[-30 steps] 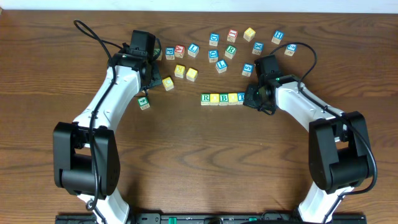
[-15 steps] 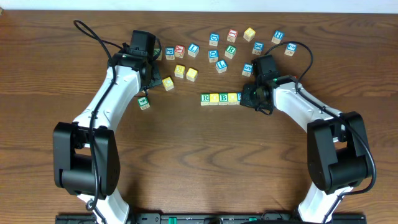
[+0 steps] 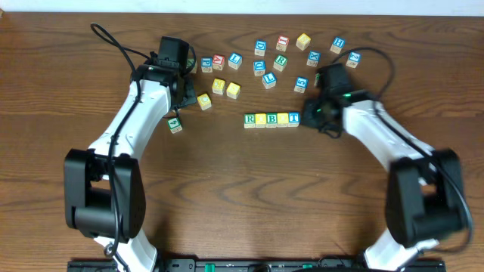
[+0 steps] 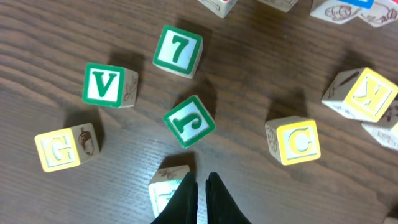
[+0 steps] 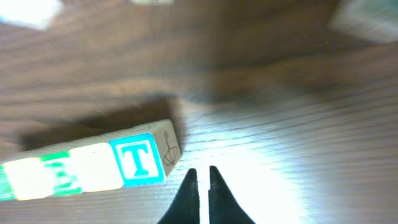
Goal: Spell out ROBOT
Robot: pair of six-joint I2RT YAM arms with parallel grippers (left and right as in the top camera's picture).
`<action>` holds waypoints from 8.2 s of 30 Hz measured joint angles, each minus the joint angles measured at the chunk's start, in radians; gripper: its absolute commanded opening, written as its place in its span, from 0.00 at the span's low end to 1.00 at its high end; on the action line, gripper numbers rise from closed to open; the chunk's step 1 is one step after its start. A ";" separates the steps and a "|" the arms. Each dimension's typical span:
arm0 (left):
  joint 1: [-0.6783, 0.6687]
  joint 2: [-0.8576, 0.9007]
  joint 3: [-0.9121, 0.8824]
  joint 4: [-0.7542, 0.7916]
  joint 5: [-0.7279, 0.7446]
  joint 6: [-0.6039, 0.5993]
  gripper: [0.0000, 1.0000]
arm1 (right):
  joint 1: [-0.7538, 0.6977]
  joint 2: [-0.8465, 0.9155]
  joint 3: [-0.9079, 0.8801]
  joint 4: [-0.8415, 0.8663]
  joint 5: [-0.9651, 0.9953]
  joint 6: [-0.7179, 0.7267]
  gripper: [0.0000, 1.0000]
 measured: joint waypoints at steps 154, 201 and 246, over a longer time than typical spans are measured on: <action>0.322 -1.502 -1.118 0.646 0.185 0.297 0.98 | -0.178 -1.796 -1.186 0.501 0.065 -0.355 0.99; 0.322 -1.843 -1.398 0.663 0.210 0.578 0.98 | -0.178 -1.798 -1.186 0.501 0.066 -0.355 0.99; 0.322 -1.843 -1.398 0.663 0.210 0.578 0.98 | -0.178 -1.798 -1.186 0.501 0.066 -0.355 0.99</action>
